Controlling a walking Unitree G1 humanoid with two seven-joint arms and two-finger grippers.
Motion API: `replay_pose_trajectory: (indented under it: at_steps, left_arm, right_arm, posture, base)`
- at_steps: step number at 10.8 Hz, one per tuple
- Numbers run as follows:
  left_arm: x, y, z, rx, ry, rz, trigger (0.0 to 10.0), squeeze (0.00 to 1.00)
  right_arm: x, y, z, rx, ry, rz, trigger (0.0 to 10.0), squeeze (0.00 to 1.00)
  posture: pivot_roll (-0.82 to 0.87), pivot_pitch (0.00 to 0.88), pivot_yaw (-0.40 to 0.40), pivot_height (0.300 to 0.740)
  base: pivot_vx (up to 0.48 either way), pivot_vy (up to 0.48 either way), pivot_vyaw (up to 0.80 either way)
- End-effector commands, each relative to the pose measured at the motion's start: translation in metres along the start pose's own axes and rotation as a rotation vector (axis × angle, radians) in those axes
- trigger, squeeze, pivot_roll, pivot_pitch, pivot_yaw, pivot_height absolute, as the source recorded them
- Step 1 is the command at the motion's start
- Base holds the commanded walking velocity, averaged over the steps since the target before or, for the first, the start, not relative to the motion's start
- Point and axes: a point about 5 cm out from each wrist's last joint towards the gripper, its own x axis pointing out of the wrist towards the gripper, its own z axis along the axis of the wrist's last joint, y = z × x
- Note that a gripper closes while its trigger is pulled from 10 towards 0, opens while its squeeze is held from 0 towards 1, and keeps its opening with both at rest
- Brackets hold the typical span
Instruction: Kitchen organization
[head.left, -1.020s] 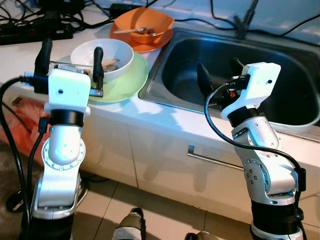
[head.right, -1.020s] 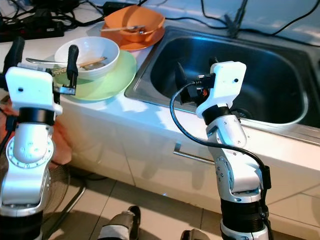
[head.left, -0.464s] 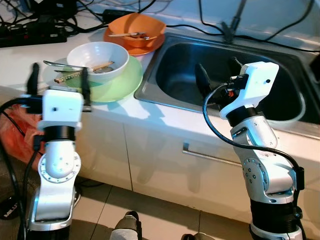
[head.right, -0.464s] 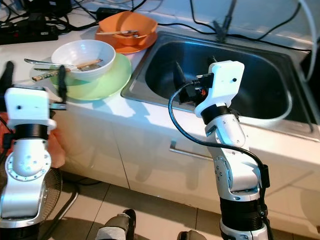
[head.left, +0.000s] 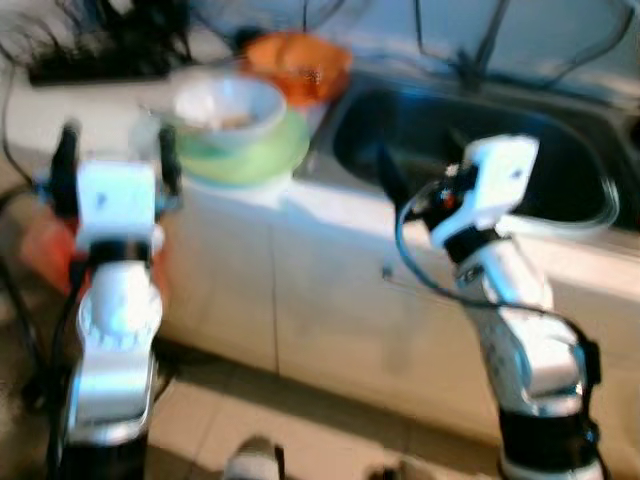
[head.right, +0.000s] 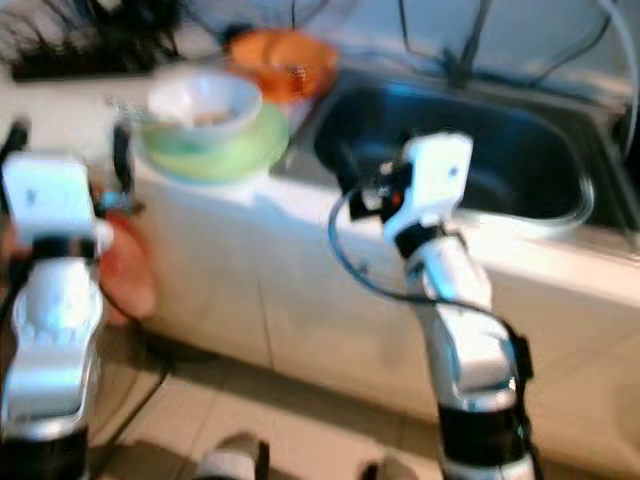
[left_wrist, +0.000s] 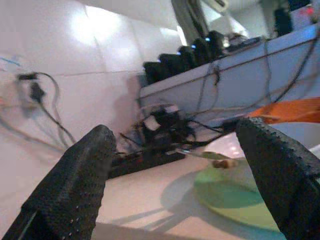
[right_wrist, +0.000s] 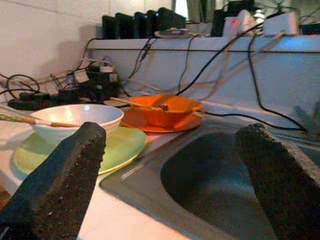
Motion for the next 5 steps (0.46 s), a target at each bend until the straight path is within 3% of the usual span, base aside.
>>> replay_pose_trajectory:
  at_steps: [1,5]
  left_arm:
    - [0.003,-0.002,0.005,-0.015,-0.013,-0.009,10.0,0.00]
    - [0.008,-0.005,0.021,-0.001,-0.094,-0.019,10.0,0.00]
  right_arm:
    - [-0.002,-0.004,0.004,-0.013,-0.011,-0.011,10.0,0.00]
    - [-0.002,-0.007,0.011,-0.029,-0.049,-0.046,10.0,0.00]
  posture:
    - [0.09,0.125,-0.020,0.740]
    - [0.09,0.126,-0.018,0.740]
  base:
    - [0.356,0.240,0.00]
    - [0.000,0.000,0.00]
